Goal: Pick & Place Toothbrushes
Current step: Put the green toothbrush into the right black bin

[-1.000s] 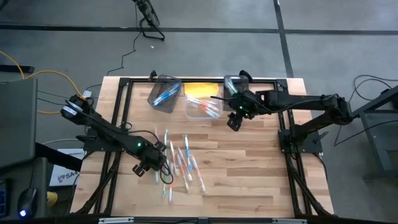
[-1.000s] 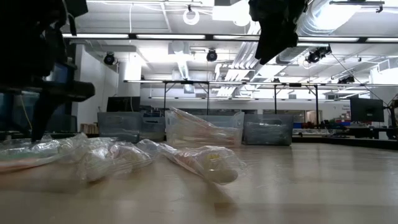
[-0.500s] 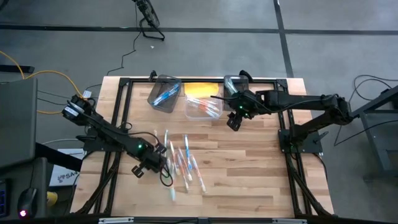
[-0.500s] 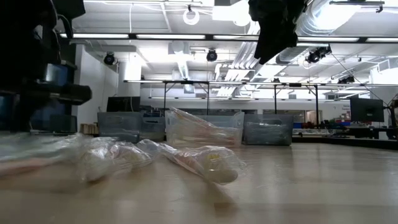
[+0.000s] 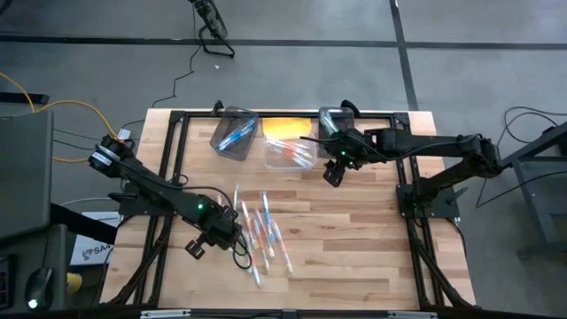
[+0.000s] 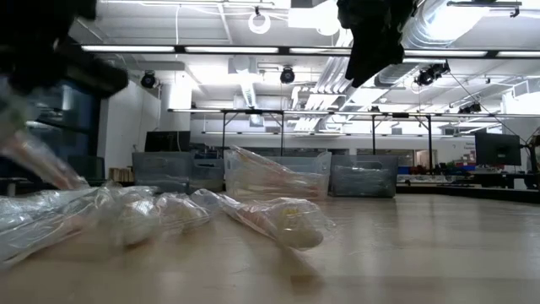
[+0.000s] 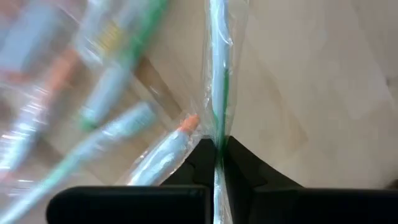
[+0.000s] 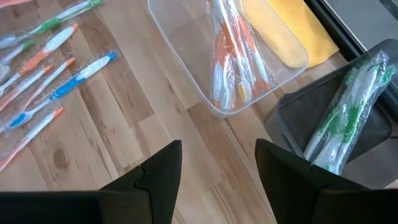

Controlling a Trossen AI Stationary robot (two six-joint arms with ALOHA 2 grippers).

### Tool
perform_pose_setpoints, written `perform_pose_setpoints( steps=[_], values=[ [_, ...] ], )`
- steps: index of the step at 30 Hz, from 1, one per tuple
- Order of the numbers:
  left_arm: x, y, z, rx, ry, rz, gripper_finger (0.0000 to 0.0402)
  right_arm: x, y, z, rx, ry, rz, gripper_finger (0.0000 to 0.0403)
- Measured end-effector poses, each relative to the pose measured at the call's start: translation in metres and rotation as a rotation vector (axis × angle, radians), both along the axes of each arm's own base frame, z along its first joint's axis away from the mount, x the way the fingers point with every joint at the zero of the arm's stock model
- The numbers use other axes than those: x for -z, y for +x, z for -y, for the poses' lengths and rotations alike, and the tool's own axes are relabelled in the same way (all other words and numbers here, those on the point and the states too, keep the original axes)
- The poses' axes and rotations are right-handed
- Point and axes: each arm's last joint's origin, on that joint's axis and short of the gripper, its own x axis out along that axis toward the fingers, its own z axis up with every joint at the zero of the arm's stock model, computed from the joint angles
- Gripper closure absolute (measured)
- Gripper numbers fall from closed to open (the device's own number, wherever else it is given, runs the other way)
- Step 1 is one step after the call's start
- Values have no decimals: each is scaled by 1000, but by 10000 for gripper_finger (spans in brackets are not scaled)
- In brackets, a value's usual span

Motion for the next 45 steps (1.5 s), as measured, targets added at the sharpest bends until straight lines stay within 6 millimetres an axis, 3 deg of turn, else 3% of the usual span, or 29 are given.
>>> perform_pose_setpoints(
  steps=[7,13,18,24,33,38,45],
  values=[
    [-32,16,0,-11,178,212,392,-3,6,-18,-70,-4,49,206],
    [-41,28,-9,-84,388,383,392,-3,20,-51,-207,-23,135,206],
    [-46,42,-17,-173,416,498,392,5,41,-86,-356,-113,207,206],
    [-45,44,-27,-224,378,465,385,24,58,-116,-434,-201,205,206],
    [-44,44,-25,-192,294,432,328,31,62,-121,-426,-187,199,206],
    [-44,44,-25,-170,282,426,389,30,62,-121,-420,-178,210,206],
    [-45,45,-26,-197,322,445,400,30,61,-128,-393,-132,229,206]
  ],
)
